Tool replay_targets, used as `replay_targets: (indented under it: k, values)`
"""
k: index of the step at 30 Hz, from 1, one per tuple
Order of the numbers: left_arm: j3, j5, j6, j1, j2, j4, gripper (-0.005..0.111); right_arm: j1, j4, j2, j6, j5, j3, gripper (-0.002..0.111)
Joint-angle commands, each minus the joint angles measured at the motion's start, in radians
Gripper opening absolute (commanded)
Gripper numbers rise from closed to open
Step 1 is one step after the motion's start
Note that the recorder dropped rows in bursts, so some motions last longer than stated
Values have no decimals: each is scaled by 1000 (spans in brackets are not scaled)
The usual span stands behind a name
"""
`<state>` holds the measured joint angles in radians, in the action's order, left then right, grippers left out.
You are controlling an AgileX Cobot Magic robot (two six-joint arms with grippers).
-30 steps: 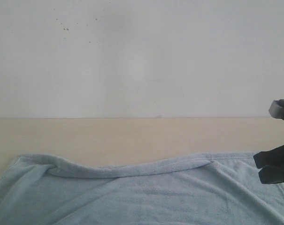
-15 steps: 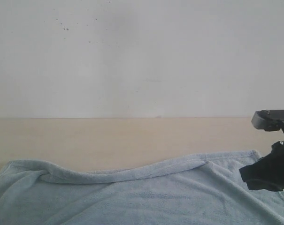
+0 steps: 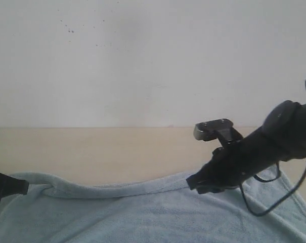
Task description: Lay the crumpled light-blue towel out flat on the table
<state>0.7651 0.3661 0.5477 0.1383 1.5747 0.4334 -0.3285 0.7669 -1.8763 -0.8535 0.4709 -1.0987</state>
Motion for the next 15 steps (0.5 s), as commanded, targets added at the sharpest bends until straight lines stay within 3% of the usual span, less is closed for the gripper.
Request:
replay_targets:
  k: [1,9,15]
  values:
    - [35,-31,-4,0,72,1,4,-31,3,-99,40,21,-118,16]
    - [35,-112,-4,0,88,0,4,-106,3,-190,20,117,-240,16]
    - [35,-107,-4,0,88,-8,4,-181,3,-203,-1,26,-240,16]
